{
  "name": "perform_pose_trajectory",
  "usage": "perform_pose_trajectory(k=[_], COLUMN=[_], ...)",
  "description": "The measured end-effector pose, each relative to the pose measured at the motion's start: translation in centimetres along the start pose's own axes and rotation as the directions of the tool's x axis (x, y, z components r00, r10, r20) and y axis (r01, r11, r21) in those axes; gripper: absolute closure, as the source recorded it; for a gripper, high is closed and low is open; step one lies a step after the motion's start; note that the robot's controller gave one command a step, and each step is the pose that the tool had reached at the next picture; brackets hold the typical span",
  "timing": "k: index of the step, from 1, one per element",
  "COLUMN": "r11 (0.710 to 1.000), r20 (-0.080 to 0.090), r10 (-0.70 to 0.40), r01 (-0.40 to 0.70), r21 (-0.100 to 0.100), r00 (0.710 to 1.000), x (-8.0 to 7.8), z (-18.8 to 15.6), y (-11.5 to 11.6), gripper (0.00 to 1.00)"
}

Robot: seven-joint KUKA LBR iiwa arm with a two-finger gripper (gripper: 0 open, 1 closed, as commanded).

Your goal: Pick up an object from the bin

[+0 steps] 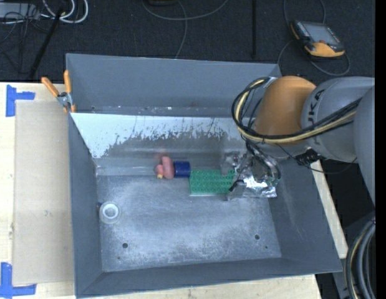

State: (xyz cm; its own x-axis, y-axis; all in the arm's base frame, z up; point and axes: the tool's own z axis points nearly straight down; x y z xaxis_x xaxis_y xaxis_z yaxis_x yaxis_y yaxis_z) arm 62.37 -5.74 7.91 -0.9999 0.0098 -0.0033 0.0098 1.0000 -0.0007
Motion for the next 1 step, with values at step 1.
perform_pose_trajectory(k=[1], r11=[1.0], r20=[0.007], r10=[-0.026], r01=[0.026], r21=[0.001], r00=[1.0], x=[2.45], z=[-16.1], y=[-1.21], gripper=[1.0])
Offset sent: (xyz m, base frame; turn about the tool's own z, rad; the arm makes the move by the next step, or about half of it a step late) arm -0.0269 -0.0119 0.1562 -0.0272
